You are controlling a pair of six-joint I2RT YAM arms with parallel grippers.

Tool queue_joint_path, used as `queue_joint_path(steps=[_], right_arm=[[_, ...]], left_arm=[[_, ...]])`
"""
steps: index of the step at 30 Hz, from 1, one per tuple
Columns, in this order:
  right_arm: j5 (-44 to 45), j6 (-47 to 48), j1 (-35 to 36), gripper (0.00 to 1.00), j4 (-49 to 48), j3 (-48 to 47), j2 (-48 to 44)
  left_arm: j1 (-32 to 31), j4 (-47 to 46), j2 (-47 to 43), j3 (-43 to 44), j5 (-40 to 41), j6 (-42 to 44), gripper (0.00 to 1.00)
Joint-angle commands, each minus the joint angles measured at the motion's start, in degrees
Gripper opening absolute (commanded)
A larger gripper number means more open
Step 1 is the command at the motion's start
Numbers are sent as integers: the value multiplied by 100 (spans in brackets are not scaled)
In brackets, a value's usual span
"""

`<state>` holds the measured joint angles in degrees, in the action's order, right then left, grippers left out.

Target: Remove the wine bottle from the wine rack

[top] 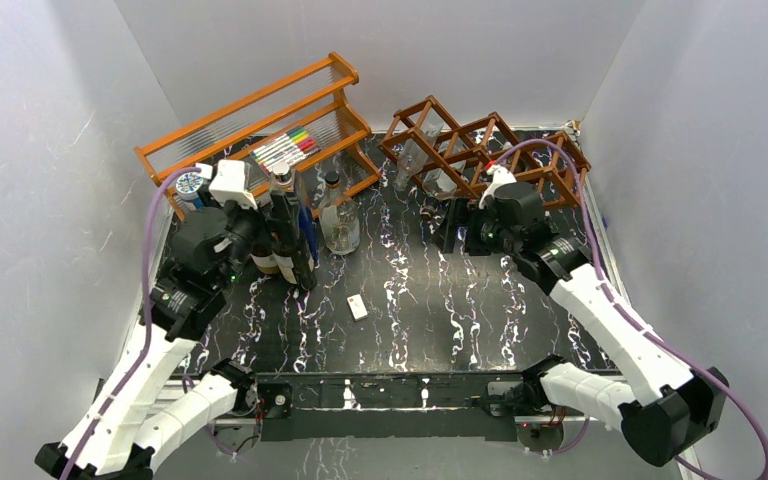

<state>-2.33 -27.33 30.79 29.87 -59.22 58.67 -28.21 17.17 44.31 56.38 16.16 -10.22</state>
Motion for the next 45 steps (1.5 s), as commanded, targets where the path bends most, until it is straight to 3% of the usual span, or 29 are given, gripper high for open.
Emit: queue_joint_path(steps=[1,7,12,18,21,25,30,34,45], right_arm=[[-127,-34,13,98,-1179,278,253],[208,56,15,98,-1725,-28,1138],[371,-483,11,98,-2366,-333,1835],[799,-1219,14,98,-3132,-735,2636],[1118,-1734,18,98,-3526,-850,3039],[2115,-2397,280,97,-4009,-1326,4014],[2929,-2762,472,85,-4527,-1813,5087],[3499,-2830,496,84,-4647,-2086,5439],[3760,-2710,481,81,-4735,-2230,5592]], left_arm=[[35,-680,-93,598,-561,890,98],[33,-2195,148,608,-706,1189,98],[35,-3556,432,279,-646,1641,98],[35,-3829,614,148,-240,2002,98],[35,-4127,397,-200,-204,2297,98],[35,-4864,-534,-1371,-84,2629,98],[34,-5694,-1065,-2182,239,3048,98],[35,-5569,-1124,-2165,83,3004,98],[35,-5589,-1162,-2207,122,3151,98]])
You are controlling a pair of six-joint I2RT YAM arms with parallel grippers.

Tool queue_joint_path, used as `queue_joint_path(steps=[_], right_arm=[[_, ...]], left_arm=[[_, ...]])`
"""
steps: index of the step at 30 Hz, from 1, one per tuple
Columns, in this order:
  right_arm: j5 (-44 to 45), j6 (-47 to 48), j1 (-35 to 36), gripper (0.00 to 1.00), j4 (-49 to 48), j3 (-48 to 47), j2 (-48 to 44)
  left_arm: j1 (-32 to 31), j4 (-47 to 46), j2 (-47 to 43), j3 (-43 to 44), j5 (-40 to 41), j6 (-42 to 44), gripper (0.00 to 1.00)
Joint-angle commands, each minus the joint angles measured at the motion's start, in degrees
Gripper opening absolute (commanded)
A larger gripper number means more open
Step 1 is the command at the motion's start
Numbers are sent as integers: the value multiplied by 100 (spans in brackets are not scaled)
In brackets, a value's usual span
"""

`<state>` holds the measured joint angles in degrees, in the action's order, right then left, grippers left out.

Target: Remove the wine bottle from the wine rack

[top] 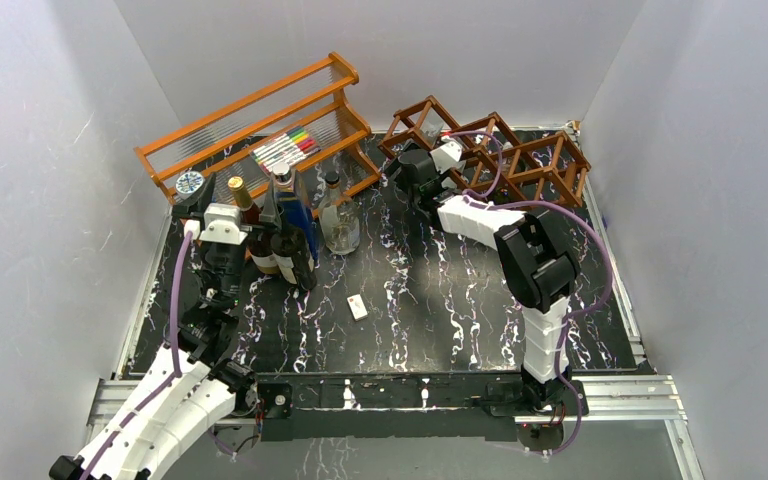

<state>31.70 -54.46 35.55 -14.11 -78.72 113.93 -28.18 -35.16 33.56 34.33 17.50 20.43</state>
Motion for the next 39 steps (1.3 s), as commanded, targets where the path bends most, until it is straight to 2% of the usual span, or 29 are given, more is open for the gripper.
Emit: queue_joint_path(steps=[1,5,17,25,28,33,39], right_arm=[[373,-37,6,80,-363,-258,68],[386,-121,4,74,-505,-173,47],[-106,-33,-63,37,-1349,330,-256],[-482,122,7,27,-1874,1000,-787],[-525,280,34,19,-2224,1423,-1006],[-665,428,44,12,-2490,1923,-1371],[-843,508,56,0,-2475,2376,-1987]], left_arm=[[39,-384,-64,-17,-5,111,98],[35,-348,33,11,9,112,98],[32,-375,72,-12,124,120,98],[37,-409,97,-47,90,98,98],[32,-394,97,-42,39,70,98],[32,-417,140,-60,38,60,98],[24,-454,253,-88,5,19,98]])
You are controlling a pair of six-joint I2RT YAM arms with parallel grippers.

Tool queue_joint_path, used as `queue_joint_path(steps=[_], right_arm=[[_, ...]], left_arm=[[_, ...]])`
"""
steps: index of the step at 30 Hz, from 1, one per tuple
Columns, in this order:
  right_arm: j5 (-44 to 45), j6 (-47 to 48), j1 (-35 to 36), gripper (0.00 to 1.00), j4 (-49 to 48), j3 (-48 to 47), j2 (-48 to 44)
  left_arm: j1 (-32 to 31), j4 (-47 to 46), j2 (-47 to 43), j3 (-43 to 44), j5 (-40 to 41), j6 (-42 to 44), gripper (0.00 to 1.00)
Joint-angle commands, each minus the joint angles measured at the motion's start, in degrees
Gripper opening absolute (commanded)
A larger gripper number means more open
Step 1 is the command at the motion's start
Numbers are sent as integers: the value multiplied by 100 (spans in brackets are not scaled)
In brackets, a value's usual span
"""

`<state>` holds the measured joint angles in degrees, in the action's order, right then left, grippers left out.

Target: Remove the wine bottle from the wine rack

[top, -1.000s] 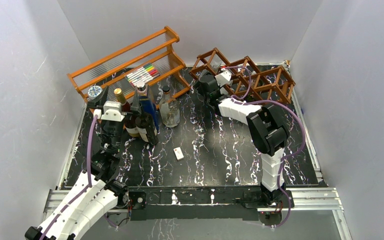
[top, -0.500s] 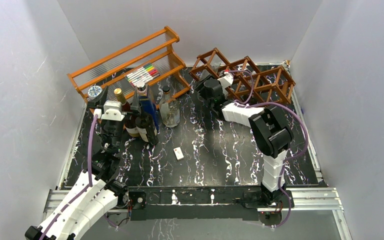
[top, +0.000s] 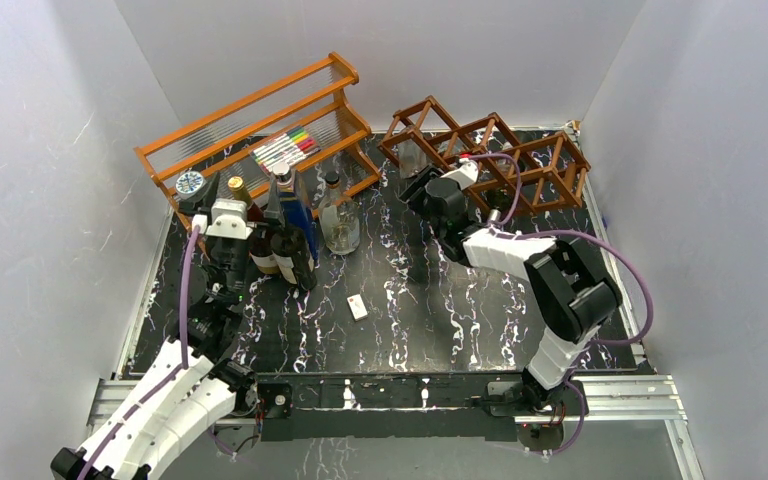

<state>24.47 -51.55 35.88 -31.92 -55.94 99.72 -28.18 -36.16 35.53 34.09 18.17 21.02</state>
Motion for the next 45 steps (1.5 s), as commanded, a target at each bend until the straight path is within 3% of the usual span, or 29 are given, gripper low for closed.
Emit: queue_joint_path(steps=[1,6,10,14,16,19,20,23,27,34,39,45], right_arm=[[-222,326,19,0,-692,134,-645],[-520,72,-15,0,-328,349,-978],[-518,169,-30,0,-445,587,-1095],[-459,13,-162,0,-366,590,-881],[-858,-34,-365,0,-351,449,-686],[-1396,168,-477,17,-309,253,-547],[-1417,226,-477,18,-122,166,-531],[-1566,366,-481,1,-34,191,-514],[-1725,350,-422,0,-307,582,-590],[-853,665,-26,0,-233,1244,-1187],[-828,976,-19,0,-489,1753,-1752],[-1072,1174,-7,0,-122,1876,-2171]], left_arm=[[25,-314,81,-39,-86,-55,98],[15,-402,174,-107,-135,-168,98],[17,43,281,138,-415,-262,96],[-25,-226,240,-21,-325,-167,97],[-29,-124,325,40,-290,-137,97],[-28,-100,342,36,-347,-150,97],[-27,-150,341,12,-349,-158,97],[-29,-143,386,30,-339,-135,97],[-27,-182,350,-4,-353,-150,97],[-36,-137,367,16,-392,-207,97],[-61,-107,393,41,-423,-238,97],[-128,-80,418,54,-447,-243,97]])
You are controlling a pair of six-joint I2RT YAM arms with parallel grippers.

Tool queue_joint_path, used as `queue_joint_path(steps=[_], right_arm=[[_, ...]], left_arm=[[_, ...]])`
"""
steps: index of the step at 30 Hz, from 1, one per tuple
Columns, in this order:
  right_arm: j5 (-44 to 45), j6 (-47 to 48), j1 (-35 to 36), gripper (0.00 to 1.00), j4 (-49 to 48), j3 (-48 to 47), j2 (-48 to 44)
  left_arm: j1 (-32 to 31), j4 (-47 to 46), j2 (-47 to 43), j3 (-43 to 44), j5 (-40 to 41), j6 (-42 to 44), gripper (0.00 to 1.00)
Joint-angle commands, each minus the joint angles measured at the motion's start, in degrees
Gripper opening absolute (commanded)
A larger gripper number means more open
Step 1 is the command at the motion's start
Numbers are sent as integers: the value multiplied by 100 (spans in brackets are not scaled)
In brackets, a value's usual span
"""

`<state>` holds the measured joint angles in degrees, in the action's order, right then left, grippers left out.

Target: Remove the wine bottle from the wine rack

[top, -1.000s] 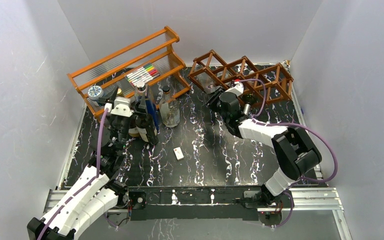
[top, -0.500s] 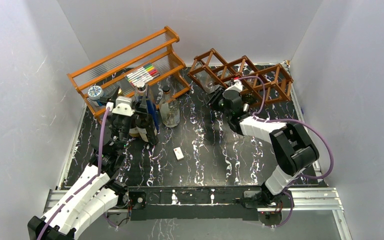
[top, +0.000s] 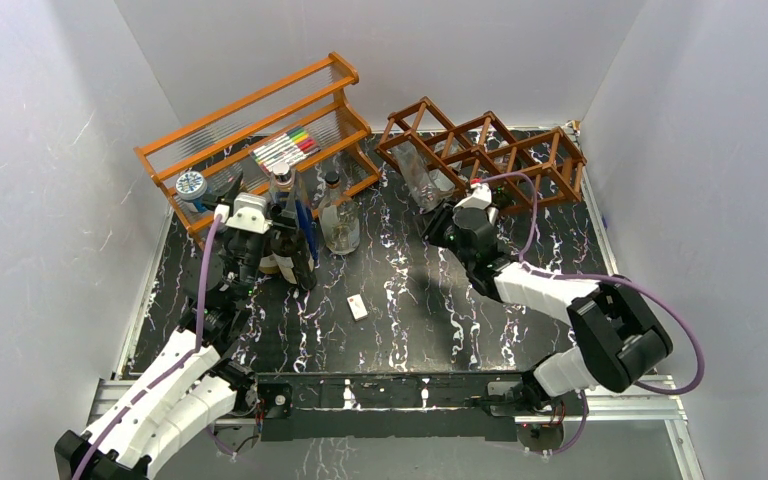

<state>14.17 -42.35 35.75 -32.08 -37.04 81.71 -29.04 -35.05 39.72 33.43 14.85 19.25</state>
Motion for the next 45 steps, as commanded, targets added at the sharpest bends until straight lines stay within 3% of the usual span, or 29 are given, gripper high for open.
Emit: queue_joint_path(steps=[1,24,35,45], right_arm=[[-39,257,11,0,-49,21,-454],[-382,361,9,0,1604,649,-2039],[-875,840,11,0,2814,63,-1731],[-1004,1101,11,0,3320,200,-2175]], left_arm=[[-58,-193,4,112,-108,-63,97],[-473,-225,182,40,-197,132,96],[-562,-201,202,39,-263,153,96],[-756,133,367,201,-1379,-49,94]])
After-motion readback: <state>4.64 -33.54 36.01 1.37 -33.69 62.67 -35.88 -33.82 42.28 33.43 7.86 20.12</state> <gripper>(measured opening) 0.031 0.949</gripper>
